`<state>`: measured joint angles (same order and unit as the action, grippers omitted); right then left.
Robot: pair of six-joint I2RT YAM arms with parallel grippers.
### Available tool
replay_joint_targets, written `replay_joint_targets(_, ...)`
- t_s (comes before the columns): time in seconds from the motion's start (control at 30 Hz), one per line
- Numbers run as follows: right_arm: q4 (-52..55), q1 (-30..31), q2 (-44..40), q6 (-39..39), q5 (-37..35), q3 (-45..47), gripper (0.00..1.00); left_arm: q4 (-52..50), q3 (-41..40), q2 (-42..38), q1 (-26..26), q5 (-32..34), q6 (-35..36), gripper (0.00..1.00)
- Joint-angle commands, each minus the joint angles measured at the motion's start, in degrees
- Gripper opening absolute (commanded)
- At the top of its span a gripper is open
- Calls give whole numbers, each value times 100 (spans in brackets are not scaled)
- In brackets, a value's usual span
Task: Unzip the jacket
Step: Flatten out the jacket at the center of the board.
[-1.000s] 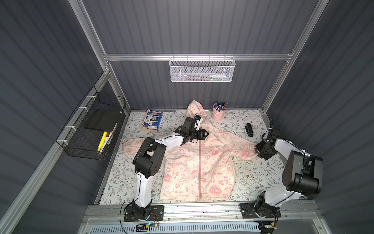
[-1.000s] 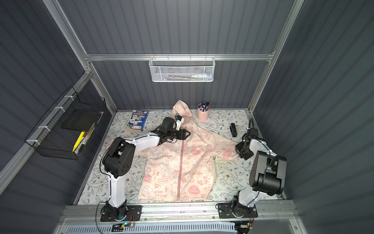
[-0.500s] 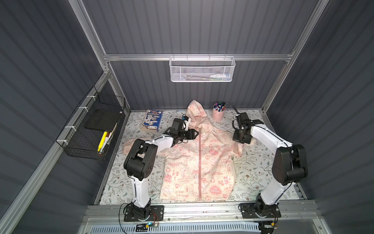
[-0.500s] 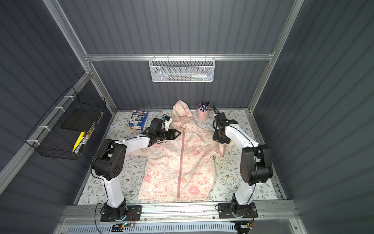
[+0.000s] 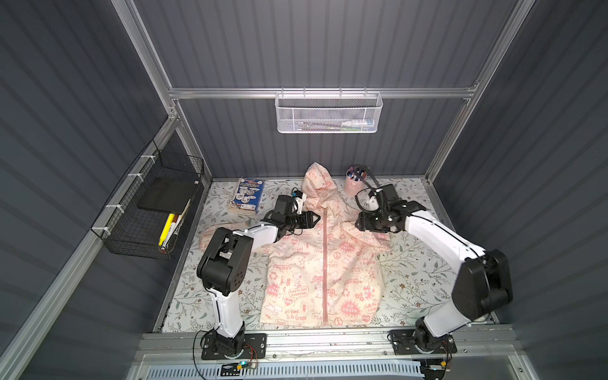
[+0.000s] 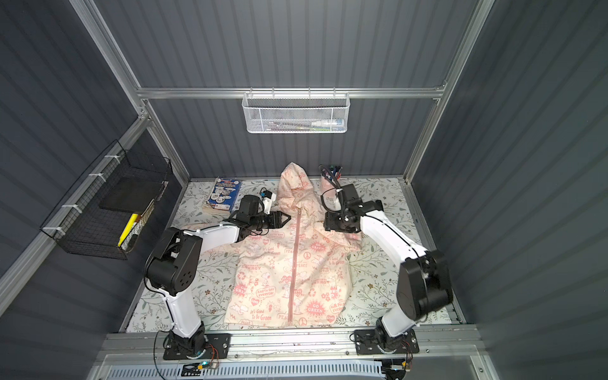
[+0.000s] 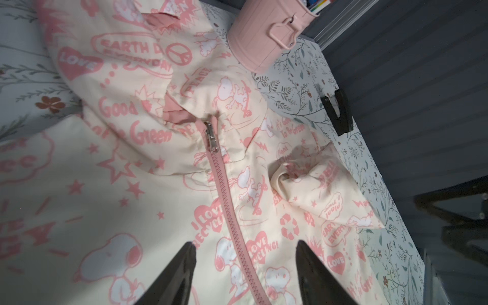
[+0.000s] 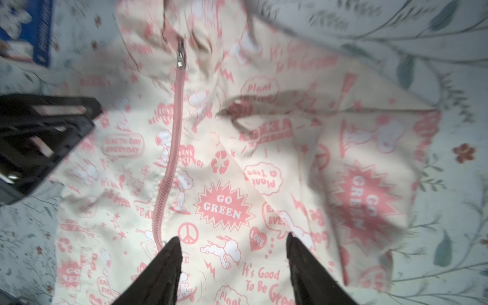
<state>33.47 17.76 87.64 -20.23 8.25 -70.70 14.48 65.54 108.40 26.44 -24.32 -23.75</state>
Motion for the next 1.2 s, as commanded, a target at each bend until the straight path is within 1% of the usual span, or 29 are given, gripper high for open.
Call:
replay_joint_targets(0.0,-456,-493,-71,44,10,267,61,242,470,180,357,-341,77,57)
replay_joint_targets(0.07,-219,-573,126,316,171,80,61,242,689,376,494,-436,14,52)
replay_joint_targets(0.13,238,-573,511,694,442,-348,63,312,839,560,601,-538,-82,49)
replay_joint_targets(0.17,436,-574,689,810,534,-552,64,334,864,608,642,-541,-123,48)
replay_joint_targets(0.3,1062,-564,1499,1212,851,-1445,66,340,719,631,674,-471,-309,39)
replay_joint_targets(0.4,1318,-550,2008,1355,688,-1896,68,277,487,523,670,-263,-457,35)
replay_joint_targets(0.47,1581,-529,2334,1457,464,-2239,70,292,350,455,671,-245,-530,35)
replay_joint_targets(0.53,1853,-493,2629,1556,223,-2544,73,292,237,402,663,-7,-620,35)
replay_joint_targets(0.63,2087,-467,2957,1664,216,-2813,74,302,146,400,652,49,-701,36)
replay_joint_targets(0.8,2230,-442,3286,1727,594,-3049,69,328,220,583,644,-95,-685,36)
replay_joint_targets(0.97,2311,-448,3511,1658,605,-3219,64,69,360,783,638,12,-707,37)
replay_joint_targets(1.03,2355,-447,3573,1622,652,-3273,61,-118,456,898,630,56,-713,38)
replay_joint_targets(1.07,2357,-448,3597,1595,688,-3286,59,-167,475,935,624,62,-725,38)
replay_joint_targets(1.1,2348,-447,3594,1576,725,-3284,54,-201,474,954,617,80,-736,38)
replay_joint_targets(1.17,2324,-449,3564,1533,818,-3268,42,-233,451,981,601,109,-761,39)
